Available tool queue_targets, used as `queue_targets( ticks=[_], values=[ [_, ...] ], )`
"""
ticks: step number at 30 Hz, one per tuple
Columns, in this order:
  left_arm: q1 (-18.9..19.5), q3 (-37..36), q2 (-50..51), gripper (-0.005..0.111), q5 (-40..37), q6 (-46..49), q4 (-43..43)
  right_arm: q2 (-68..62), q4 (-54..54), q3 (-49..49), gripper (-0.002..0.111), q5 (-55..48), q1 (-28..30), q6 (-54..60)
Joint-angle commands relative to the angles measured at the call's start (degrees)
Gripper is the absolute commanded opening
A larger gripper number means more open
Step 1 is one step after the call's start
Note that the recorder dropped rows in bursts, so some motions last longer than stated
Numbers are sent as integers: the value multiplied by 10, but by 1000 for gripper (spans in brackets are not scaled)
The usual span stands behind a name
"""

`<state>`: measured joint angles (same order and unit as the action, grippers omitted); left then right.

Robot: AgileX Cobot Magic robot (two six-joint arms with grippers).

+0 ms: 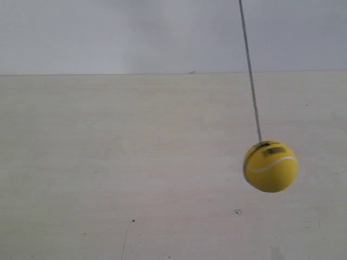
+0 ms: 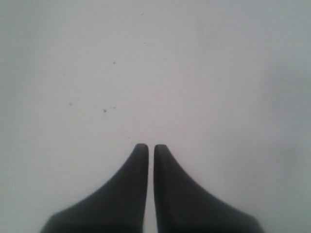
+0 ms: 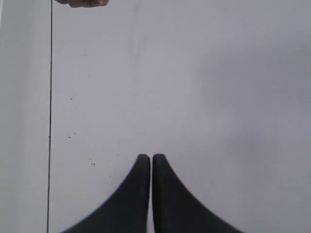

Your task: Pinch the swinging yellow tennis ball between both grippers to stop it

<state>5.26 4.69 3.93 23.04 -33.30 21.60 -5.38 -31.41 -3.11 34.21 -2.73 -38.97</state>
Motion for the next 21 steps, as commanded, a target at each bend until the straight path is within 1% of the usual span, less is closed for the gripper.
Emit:
queue_targets(
  ticks=[1, 3, 5, 7, 8, 11, 13, 14, 16, 21],
  values=[
    [-4, 72, 95, 5, 31, -34, 46, -122, -8, -86, 0, 3, 4, -5],
    [-4, 103, 141, 5, 31, -45, 71, -174, -12, -112, 0, 3, 4, -6],
    [-4, 124, 198, 5, 36, -78, 113, -226, -29, -134, 0, 3, 4, -6],
    [-4, 141, 261, 5, 51, -106, 174, -284, -60, -150, 0, 3, 4, -6],
    [-4, 149, 319, 5, 82, -113, 224, -339, -86, -160, 0, 3, 4, -3],
    [-4, 153, 437, 5, 148, -95, 258, -441, -96, -163, 0, 3, 4, 61],
    [-4, 162, 516, 5, 153, -59, 263, -514, -88, -164, 0, 16, 4, 99],
    [-4, 168, 555, 5, 155, -55, 263, -560, -84, -165, 0, 39, 4, 122],
    [-4, 177, 599, 5, 170, -55, 276, -622, -82, -167, 0, 67, 4, 141],
    [-4, 189, 667, 5, 226, -64, 343, -718, -84, -185, 0, 86, 4, 156]
  ],
)
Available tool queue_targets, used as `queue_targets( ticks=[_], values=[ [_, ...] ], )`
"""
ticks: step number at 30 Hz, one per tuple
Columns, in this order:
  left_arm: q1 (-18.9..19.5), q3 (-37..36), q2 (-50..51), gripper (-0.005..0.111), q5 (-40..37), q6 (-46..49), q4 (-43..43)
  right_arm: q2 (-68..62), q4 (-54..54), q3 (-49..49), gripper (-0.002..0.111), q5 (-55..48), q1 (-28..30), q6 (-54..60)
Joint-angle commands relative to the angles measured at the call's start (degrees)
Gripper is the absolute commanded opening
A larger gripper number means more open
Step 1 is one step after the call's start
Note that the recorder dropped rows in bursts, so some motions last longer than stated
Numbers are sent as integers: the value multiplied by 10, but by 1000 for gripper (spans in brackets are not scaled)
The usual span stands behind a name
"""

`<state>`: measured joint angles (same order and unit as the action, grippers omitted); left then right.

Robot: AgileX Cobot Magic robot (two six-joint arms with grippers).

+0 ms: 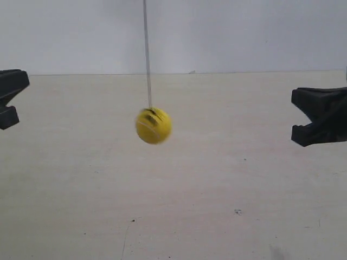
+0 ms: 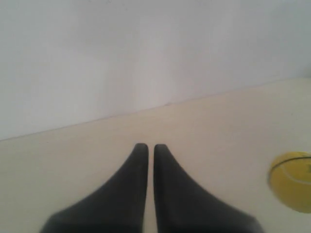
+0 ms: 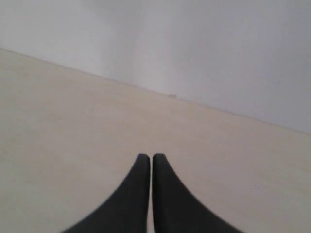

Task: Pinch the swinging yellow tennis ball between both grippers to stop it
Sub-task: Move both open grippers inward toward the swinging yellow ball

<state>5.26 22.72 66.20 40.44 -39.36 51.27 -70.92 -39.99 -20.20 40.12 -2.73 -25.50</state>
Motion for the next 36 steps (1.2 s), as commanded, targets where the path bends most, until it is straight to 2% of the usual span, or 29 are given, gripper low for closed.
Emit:
queue_targets(
  ticks=[1, 8, 12, 14, 18, 20, 24, 27, 36],
  values=[
    [-4, 12, 60, 5, 66, -11, 67, -87, 1, -17, 0, 36, 4, 28],
    [-4, 13, 121, 5, 90, -18, 94, -166, -41, -28, 0, 92, 4, 35],
    [-4, 16, 149, 5, 145, -18, 130, -172, -76, -28, 0, 111, 4, 22],
    [-15, 21, 167, 5, 158, -22, 145, -172, -94, -28, 0, 127, 3, 6],
    [-66, 38, 201, 5, 155, -22, 181, -172, -159, -28, 0, 163, 2, -11],
    [-78, 42, 206, 5, 150, -22, 184, -172, -165, -28, 0, 169, 2, -11],
    [-79, 42, 209, 5, 149, -24, 184, -175, -165, -28, 0, 176, 2, -2],
    [-79, 43, 218, 5, 150, -24, 184, -224, -165, -34, 0, 209, 2, 21],
    [-88, 46, 233, 5, 169, -24, 184, -293, -207, -65, 0, 249, 2, -3]
  ],
)
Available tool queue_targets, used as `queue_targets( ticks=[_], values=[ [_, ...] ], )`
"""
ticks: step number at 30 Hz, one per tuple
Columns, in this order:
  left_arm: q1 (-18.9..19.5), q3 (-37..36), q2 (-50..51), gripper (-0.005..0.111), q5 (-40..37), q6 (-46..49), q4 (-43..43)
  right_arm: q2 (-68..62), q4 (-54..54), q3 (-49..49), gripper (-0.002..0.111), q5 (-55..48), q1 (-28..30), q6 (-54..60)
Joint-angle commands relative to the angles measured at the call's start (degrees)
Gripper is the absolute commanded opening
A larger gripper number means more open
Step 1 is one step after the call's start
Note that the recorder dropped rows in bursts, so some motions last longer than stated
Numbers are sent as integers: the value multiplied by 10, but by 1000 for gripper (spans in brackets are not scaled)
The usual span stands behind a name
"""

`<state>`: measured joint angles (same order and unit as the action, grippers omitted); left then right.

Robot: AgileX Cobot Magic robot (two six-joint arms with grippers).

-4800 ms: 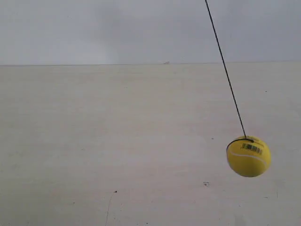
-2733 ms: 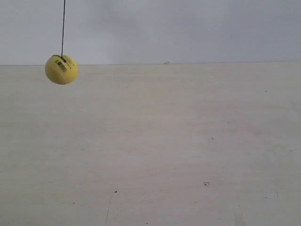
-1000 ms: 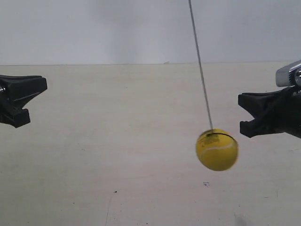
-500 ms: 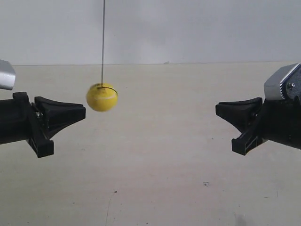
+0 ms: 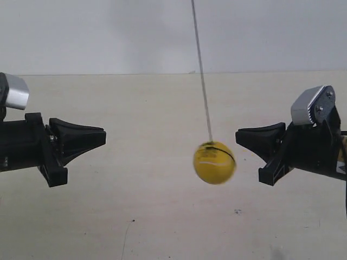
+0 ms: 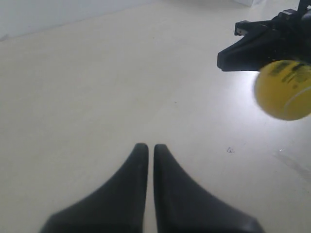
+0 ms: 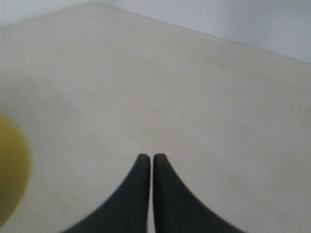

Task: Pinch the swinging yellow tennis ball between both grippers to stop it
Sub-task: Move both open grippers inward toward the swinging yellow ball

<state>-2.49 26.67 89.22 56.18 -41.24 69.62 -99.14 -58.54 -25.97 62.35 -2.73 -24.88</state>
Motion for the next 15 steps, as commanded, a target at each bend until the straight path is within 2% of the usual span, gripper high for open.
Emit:
queue_targets(
  ticks=[1, 6, 15],
  values=[
    [-18, 8, 3, 5, 12, -5, 0, -11, -22, -8, 0, 31, -1, -9],
    [-69, 16, 3, 5, 0, -5, 4, -11, -23, -9, 0, 26, -37, -1],
    [-95, 20, 3, 5, -18, 2, 1, -11, -21, -9, 0, 25, -47, 3]
  ],
)
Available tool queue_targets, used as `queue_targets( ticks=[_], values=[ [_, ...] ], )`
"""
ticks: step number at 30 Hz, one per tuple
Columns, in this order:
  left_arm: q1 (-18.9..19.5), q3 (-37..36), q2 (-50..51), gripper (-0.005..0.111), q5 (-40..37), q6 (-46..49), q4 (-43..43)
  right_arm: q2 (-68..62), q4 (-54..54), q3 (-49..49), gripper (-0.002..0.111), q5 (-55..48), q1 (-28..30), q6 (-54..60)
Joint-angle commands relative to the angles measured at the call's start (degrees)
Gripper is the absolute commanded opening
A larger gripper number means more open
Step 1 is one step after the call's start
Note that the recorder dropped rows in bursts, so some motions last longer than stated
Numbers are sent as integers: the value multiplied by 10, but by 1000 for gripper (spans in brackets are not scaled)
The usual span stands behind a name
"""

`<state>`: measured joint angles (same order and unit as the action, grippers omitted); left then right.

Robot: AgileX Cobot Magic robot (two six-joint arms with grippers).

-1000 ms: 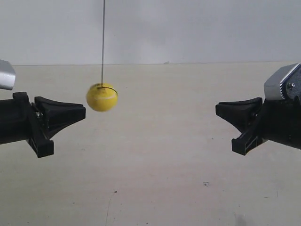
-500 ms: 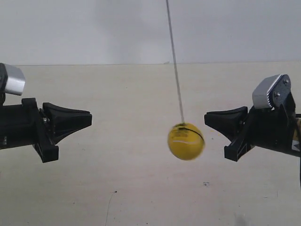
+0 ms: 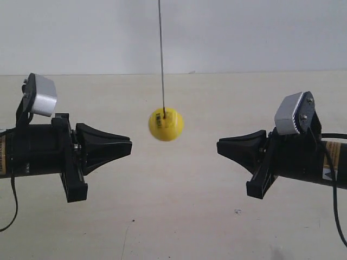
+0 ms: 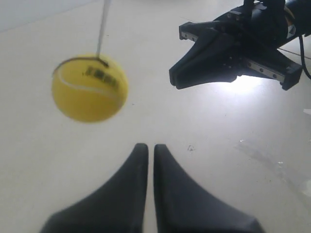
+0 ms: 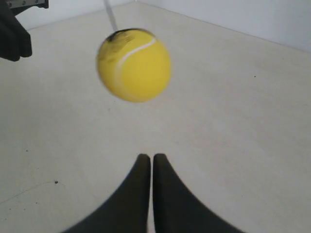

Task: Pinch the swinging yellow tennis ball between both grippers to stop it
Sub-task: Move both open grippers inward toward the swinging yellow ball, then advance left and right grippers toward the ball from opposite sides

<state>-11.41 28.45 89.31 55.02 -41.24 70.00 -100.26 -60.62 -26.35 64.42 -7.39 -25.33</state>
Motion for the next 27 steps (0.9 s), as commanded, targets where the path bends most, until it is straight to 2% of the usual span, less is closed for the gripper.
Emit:
queue_targets(
  ticks=[1, 27],
  values=[
    [-6, 2, 2, 5, -6, 2, -3, 1, 0, -5, 0, 4, -1, 7],
    [-12, 2, 2, 5, -6, 2, 0, 1, 0, -5, 0, 21, -1, 7]
  ],
)
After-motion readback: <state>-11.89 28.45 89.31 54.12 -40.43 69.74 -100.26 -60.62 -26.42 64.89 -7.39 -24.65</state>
